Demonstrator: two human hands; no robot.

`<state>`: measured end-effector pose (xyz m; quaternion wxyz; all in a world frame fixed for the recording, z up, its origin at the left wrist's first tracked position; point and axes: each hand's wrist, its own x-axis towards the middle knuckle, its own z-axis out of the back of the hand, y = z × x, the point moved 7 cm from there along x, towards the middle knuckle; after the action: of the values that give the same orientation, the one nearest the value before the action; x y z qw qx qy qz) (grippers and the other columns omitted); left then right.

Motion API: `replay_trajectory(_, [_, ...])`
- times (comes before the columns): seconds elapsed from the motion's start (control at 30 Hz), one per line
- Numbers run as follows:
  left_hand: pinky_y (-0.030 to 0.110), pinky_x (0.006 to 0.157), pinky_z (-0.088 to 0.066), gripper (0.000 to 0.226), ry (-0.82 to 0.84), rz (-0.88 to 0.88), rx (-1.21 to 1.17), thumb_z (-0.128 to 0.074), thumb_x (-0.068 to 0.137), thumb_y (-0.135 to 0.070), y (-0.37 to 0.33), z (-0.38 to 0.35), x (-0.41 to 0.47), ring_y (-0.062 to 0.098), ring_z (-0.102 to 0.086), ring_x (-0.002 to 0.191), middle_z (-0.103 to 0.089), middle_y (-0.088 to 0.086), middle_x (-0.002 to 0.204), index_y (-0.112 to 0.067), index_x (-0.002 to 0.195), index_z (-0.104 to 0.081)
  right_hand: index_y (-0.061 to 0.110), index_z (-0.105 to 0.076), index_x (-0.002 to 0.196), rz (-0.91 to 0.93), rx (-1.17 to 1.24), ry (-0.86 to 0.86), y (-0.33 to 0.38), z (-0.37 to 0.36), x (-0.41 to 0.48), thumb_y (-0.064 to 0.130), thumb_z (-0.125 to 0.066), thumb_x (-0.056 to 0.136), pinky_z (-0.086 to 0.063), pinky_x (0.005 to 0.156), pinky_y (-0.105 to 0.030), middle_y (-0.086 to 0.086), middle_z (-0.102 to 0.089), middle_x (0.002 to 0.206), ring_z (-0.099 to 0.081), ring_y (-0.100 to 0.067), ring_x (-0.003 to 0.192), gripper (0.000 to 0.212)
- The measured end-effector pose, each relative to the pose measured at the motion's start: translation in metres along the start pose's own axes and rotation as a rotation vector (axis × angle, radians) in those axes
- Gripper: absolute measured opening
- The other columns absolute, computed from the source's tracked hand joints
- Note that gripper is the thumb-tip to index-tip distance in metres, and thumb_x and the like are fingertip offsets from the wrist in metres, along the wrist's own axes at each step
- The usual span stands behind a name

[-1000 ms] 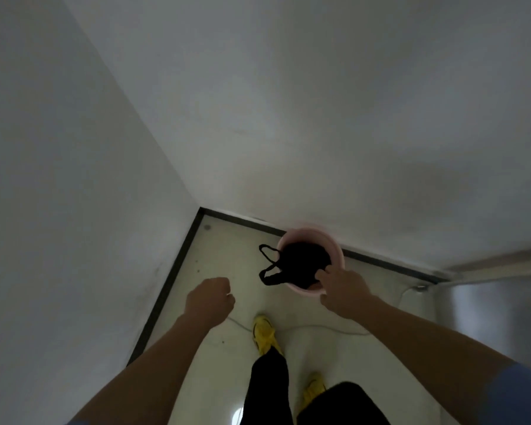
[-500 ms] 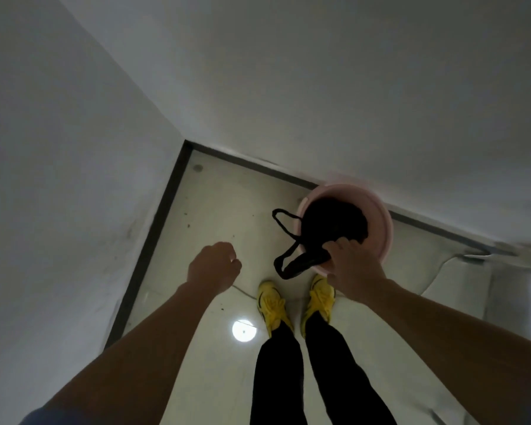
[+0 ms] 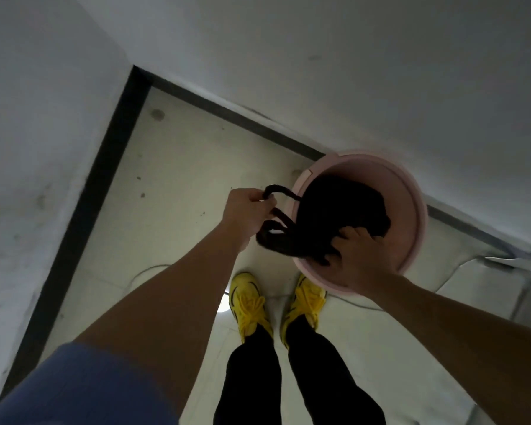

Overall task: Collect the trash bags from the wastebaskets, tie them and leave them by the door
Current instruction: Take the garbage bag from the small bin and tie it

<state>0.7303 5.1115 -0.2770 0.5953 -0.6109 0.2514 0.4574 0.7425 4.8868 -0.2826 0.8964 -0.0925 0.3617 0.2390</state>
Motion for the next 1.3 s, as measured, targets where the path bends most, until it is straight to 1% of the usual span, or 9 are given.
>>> replay_trajectory(0.13, [0.027, 0.055, -0.042, 0.016, -0.091, 0.076, -0.119, -0.062, 0.088, -0.008, 0.004, 0.003, -0.016, 0.020, -0.051, 0.062, -0.055, 0.009, 0.065, -0.007, 0.072, -0.061, 0.014, -0.050, 0.083, -0.244, 0.464, -0.019, -0.043, 0.001, -0.017, 0.030, -0.048, 0.096, -0.039, 0.065, -0.036, -0.010, -0.059, 0.092, -0.055, -0.030, 0.081, 0.021])
replay_trajectory(0.37, [0.038, 0.087, -0.047, 0.025, -0.077, 0.192, -0.711, -0.044, 0.088, -0.010, -0.024, -0.001, -0.079, 0.023, -0.066, 0.093, -0.066, 0.011, 0.079, -0.013, 0.063, -0.045, 0.004, -0.060, 0.115, -0.481, 0.656, -0.227, -0.096, 0.052, -0.063, 0.023, -0.047, 0.098, -0.030, 0.057, -0.033, -0.025, -0.067, 0.092, -0.044, -0.027, 0.067, 0.029])
replay_trajectory(0.47, [0.039, 0.085, -0.049, 0.031, -0.044, 0.175, -0.824, -0.040, 0.086, -0.012, -0.050, 0.003, -0.114, 0.034, -0.067, 0.092, -0.068, 0.020, 0.076, -0.014, 0.056, -0.035, 0.007, -0.061, 0.099, -0.487, 0.701, -0.327, -0.098, 0.091, -0.090, 0.021, -0.048, 0.096, -0.027, 0.049, -0.028, -0.019, -0.065, 0.081, -0.043, -0.023, 0.059, 0.020])
replay_trajectory(0.67, [0.043, 0.082, -0.054, 0.025, -0.063, 0.030, -0.554, -0.048, 0.090, -0.012, -0.111, 0.037, -0.198, 0.027, -0.064, 0.077, -0.061, 0.010, 0.070, -0.009, 0.065, -0.051, 0.007, -0.057, 0.083, -0.443, 0.808, -0.479, -0.083, 0.189, -0.169, 0.038, -0.035, 0.081, -0.037, 0.053, -0.036, -0.011, -0.058, 0.069, -0.053, -0.032, 0.064, 0.038])
replay_trajectory(0.83, [0.038, 0.082, -0.053, 0.015, 0.034, -0.077, -0.417, -0.062, 0.089, -0.030, -0.153, 0.065, -0.282, 0.021, -0.062, 0.092, -0.065, 0.007, 0.096, -0.016, 0.094, -0.064, 0.018, -0.049, 0.069, -0.315, 0.886, -0.642, -0.056, 0.273, -0.248, 0.036, -0.037, 0.082, -0.031, 0.047, -0.029, 0.001, -0.050, 0.057, -0.049, -0.020, 0.054, 0.025])
replay_trajectory(1.0, [0.037, 0.099, -0.044, 0.084, 0.111, -0.176, 0.022, -0.083, 0.072, -0.034, -0.160, 0.071, -0.360, 0.024, -0.049, 0.126, -0.050, 0.010, 0.140, -0.014, 0.142, -0.042, 0.012, -0.045, 0.062, -0.238, 1.129, -0.713, -0.043, 0.337, -0.316, 0.030, -0.041, 0.082, -0.028, 0.050, -0.030, -0.002, -0.044, 0.053, -0.041, -0.018, 0.050, 0.027])
replay_trajectory(1.13, [0.034, 0.103, -0.038, 0.115, 0.142, -0.272, 0.220, -0.091, 0.061, -0.027, -0.168, 0.057, -0.414, 0.024, -0.029, 0.143, -0.030, 0.005, 0.155, -0.018, 0.152, -0.022, -0.009, -0.052, 0.073, -0.111, 1.363, -0.703, -0.040, 0.377, -0.363, 0.023, -0.044, 0.082, -0.035, 0.063, -0.032, -0.017, -0.049, 0.063, -0.047, -0.020, 0.063, 0.034])
replay_trajectory(1.23, [0.012, 0.080, -0.051, 0.074, 0.227, -0.391, 0.222, -0.092, 0.059, -0.016, -0.179, 0.042, -0.453, 0.020, -0.047, 0.126, -0.056, -0.012, 0.125, -0.033, 0.120, -0.054, -0.004, -0.057, 0.069, -0.018, 1.460, -0.664, -0.041, 0.399, -0.392, 0.011, -0.043, 0.089, -0.041, 0.061, -0.033, -0.013, -0.057, 0.066, -0.053, -0.022, 0.064, 0.029])
replay_trajectory(1.3, [0.017, 0.077, -0.056, 0.052, 0.230, -0.446, 0.252, -0.089, 0.063, -0.016, -0.181, 0.036, -0.479, 0.021, -0.059, 0.115, -0.066, -0.009, 0.109, -0.030, 0.106, -0.064, -0.004, -0.060, 0.066, 0.030, 1.492, -0.647, -0.040, 0.412, -0.407, 0.004, -0.042, 0.092, -0.048, 0.056, -0.025, -0.005, -0.066, 0.065, -0.060, -0.017, 0.060, 0.032])
